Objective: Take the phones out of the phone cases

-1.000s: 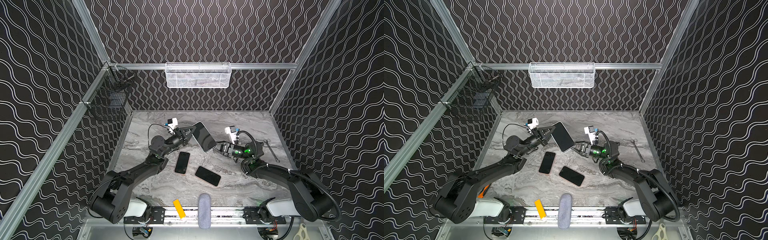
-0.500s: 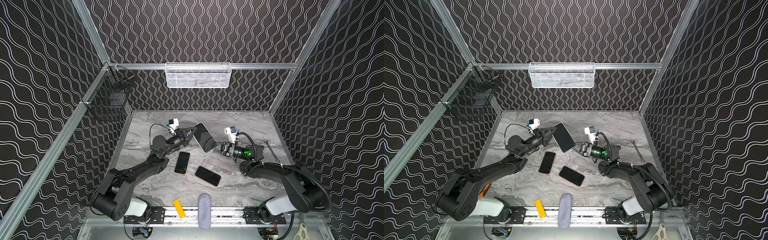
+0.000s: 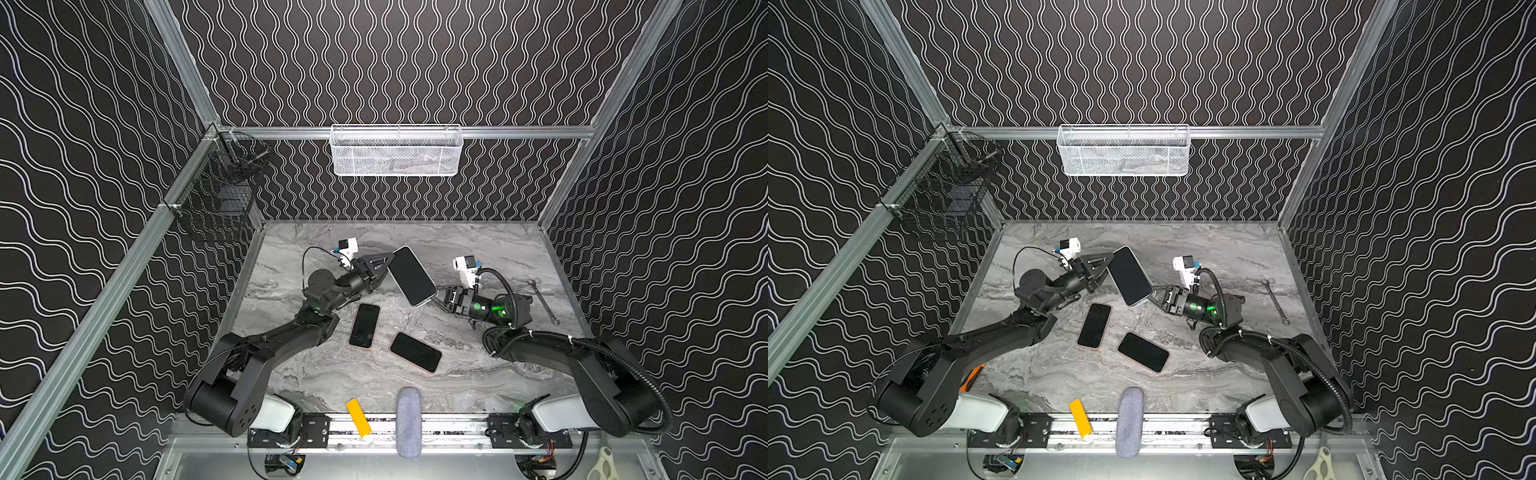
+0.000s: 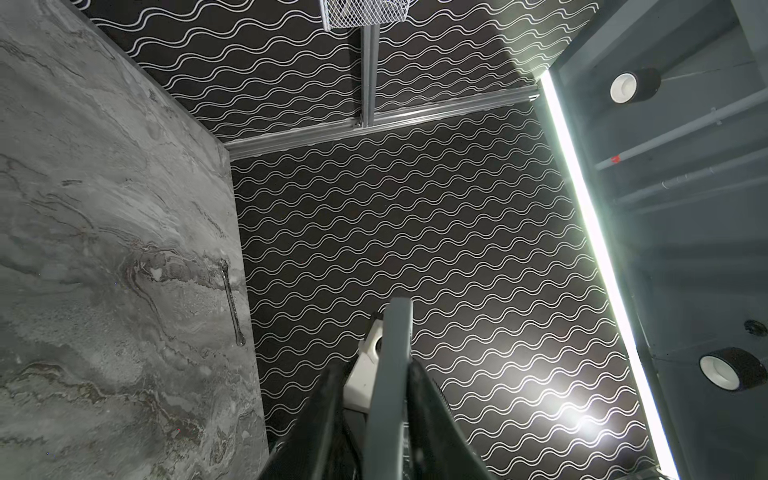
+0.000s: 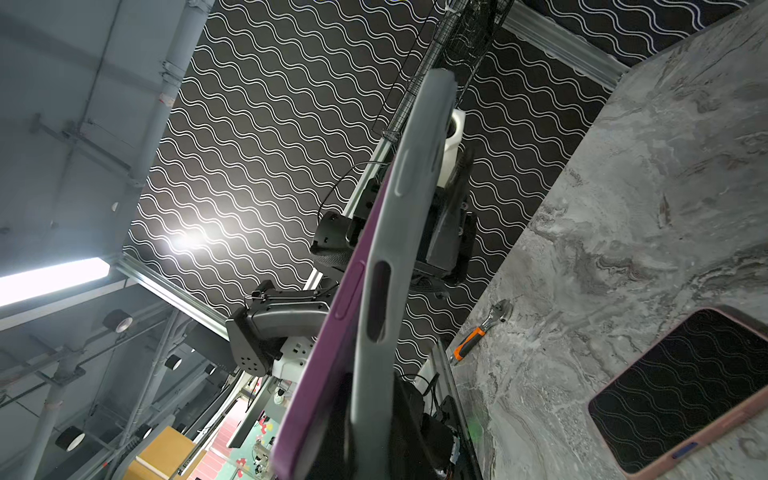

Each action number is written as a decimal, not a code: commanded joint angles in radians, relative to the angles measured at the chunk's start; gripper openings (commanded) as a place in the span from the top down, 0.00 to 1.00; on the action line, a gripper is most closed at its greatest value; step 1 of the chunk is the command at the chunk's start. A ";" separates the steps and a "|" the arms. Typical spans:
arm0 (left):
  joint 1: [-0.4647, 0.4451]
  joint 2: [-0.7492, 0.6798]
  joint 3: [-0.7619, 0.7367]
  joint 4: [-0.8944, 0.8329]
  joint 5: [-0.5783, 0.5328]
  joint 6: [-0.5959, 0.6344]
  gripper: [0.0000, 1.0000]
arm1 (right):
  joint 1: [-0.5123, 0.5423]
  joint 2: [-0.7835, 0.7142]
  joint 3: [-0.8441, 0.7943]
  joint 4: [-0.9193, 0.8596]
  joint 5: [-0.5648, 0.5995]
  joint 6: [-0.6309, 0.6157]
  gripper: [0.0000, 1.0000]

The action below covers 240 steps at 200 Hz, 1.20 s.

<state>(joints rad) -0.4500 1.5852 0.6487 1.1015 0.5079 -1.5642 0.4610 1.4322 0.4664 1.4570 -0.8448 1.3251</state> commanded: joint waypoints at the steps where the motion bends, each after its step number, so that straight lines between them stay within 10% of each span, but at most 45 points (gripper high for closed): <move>1: 0.000 0.004 0.011 0.006 -0.012 0.028 0.63 | 0.000 -0.003 0.005 0.052 0.024 0.030 0.91; 100: 0.000 -0.115 0.022 -0.270 -0.032 0.145 0.20 | -0.002 0.052 0.005 0.122 0.066 0.066 0.92; 207: -0.061 -0.459 0.171 -1.120 -0.183 0.255 0.01 | 0.002 0.122 0.031 0.112 0.303 -0.023 0.94; 240: -0.069 -0.514 0.160 -1.142 -0.187 0.148 0.01 | 0.028 0.136 0.053 0.088 0.366 -0.065 0.95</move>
<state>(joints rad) -0.5156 1.0851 0.8165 0.0624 0.3515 -1.3441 0.4721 1.5631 0.4965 1.4708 -0.5564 1.3079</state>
